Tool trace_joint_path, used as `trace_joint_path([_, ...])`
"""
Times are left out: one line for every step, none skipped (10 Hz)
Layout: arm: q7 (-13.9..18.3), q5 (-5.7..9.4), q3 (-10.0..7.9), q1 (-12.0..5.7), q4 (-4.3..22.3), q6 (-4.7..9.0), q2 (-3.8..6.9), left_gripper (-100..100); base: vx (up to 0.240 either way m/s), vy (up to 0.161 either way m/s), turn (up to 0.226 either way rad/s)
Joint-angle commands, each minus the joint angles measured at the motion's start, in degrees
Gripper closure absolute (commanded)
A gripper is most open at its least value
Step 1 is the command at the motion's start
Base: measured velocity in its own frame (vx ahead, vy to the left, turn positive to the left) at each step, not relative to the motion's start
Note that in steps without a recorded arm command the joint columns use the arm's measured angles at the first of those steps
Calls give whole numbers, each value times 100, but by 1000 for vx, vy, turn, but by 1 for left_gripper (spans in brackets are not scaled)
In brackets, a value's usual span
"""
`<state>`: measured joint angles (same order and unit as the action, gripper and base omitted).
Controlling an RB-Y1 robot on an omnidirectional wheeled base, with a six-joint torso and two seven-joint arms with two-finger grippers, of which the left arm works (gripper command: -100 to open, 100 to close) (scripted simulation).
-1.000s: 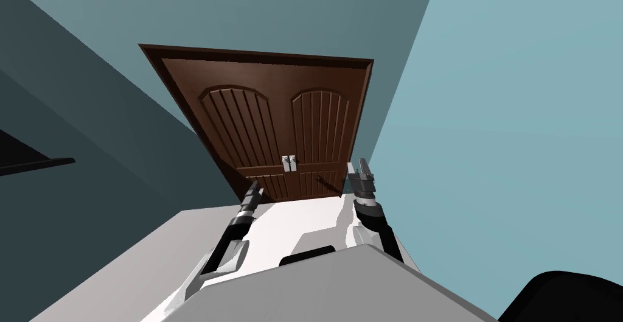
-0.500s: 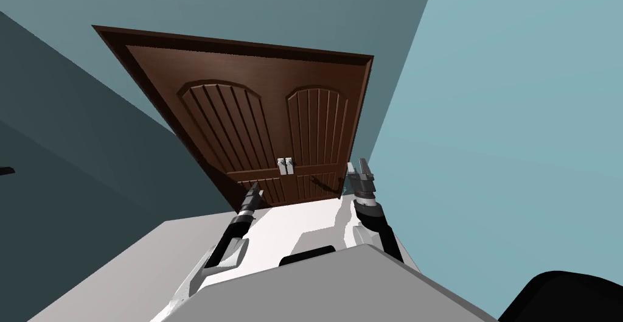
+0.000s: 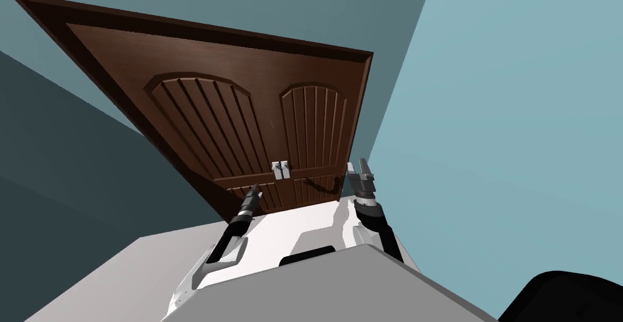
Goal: Pull the door open
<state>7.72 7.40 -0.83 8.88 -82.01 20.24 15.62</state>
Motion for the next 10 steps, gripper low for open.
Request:
trace_joint_path([66, 32, -13, -86, 197, -10, 71, -100, 117, -1, -74])
trace_joint_path([84, 42, -18, -122, 269, -17, 90, -100, 111, 2, -54])
trace_joint_path([119, 61, -26, -191, 407, -30, 125, -100, 149, 4, -79])
trace_joint_path([151, 78, -34, -254, 532, -42, 156, -100, 160, -1, -101])
trace_joint_path([163, 84, -36, -280, 579, -46, 168, -100, 118, -5, -43])
trace_joint_path([197, 101, -41, -351, 709, -59, 200, -100, 119, -10, -76])
trace_joint_path([166, 89, -41, -336, 648, -62, 172, -100, 59, -3, -18])
trace_joint_path([169, 119, -200, -277, 773, -75, 267, -100, -16, 8, 156])
trace_joint_path([167, 136, -295, -238, 844, -80, 322, -100, -48, 20, 127])
trace_joint_path([166, 155, -395, -199, 923, -85, 378, -100, -35, 43, 77])
